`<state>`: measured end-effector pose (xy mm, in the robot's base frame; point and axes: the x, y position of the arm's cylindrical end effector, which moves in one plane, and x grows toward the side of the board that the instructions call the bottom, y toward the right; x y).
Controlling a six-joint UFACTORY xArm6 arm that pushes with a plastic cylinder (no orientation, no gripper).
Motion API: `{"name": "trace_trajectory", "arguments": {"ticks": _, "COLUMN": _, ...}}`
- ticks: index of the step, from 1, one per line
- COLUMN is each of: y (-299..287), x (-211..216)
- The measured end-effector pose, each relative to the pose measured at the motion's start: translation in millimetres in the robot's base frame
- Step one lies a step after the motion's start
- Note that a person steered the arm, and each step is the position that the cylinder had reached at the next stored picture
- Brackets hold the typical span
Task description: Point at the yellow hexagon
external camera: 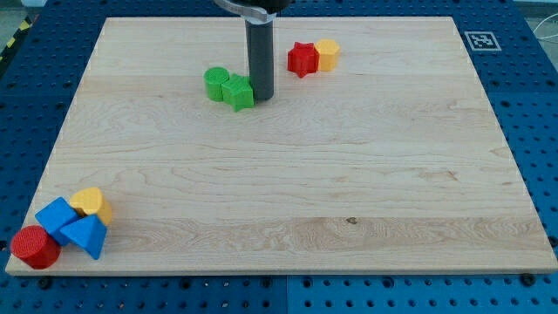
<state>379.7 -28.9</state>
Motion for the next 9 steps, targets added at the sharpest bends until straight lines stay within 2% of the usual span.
{"name": "trace_trajectory", "arguments": {"ticks": 3, "y": 0, "x": 52}}
{"name": "trace_trajectory", "arguments": {"ticks": 4, "y": 11, "x": 47}}
{"name": "trace_trajectory", "arguments": {"ticks": 9, "y": 154, "x": -70}}
